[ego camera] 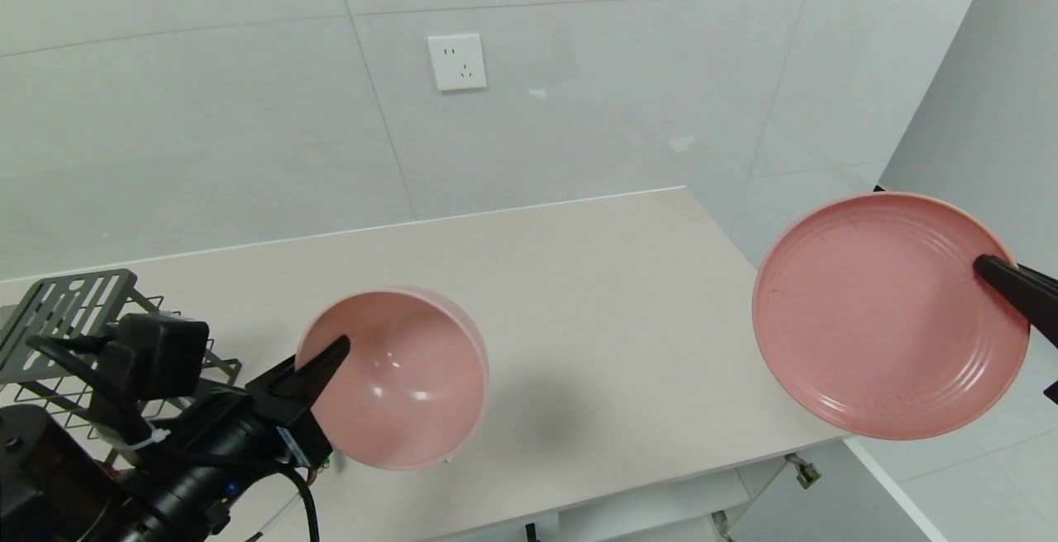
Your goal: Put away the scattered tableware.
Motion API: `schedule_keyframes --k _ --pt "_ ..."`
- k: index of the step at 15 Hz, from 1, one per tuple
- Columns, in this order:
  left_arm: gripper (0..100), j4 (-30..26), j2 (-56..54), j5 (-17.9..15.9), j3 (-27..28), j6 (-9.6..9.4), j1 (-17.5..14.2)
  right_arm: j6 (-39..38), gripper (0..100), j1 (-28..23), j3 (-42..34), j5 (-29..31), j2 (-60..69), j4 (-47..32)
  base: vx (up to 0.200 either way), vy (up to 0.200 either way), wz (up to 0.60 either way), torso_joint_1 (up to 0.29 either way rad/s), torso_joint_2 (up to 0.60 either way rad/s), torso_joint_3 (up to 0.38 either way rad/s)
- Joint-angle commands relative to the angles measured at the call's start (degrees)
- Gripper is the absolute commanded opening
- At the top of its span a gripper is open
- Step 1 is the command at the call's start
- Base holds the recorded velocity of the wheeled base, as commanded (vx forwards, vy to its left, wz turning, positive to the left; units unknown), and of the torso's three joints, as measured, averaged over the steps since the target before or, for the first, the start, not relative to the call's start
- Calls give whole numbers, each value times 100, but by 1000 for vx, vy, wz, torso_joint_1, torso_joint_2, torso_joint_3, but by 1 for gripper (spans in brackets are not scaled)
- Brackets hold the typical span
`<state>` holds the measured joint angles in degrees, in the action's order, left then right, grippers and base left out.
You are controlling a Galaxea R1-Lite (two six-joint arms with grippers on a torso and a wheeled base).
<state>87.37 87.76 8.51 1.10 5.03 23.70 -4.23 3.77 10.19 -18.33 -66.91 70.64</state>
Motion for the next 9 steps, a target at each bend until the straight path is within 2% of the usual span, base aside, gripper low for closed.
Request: schedule_keyframes --k 1,2,4,5,7,8,9 --pt "0 34 22 415 -110 252 21 19 0 1 36 -3 -111 2 0 0 0 0 0 0" --pt "0 34 66 476 -110 261 21 63 0 10 27 -12 -120 11 0 0 0 0 0 0" --pt "0 105 180 441 -66 182 47 616 0 89 27 -12 -155 90 0 0 0 0 0 0" --pt "0 263 382 300 215 -38 302 819 0 89 9 -12 -243 292 0 0 0 0 0 0" --pt "0 263 549 300 690 -416 627 819 0 80 -79 -3 -498 758 0 0 0 0 0 0" --pt "0 263 611 309 734 -495 733 819 0 80 -184 -3 -612 986 0 0 0 0 0 0" --pt "0 263 602 309 699 -530 812 819 0 89 -369 -3 -929 1443 -200 0 0 12 2 -2"
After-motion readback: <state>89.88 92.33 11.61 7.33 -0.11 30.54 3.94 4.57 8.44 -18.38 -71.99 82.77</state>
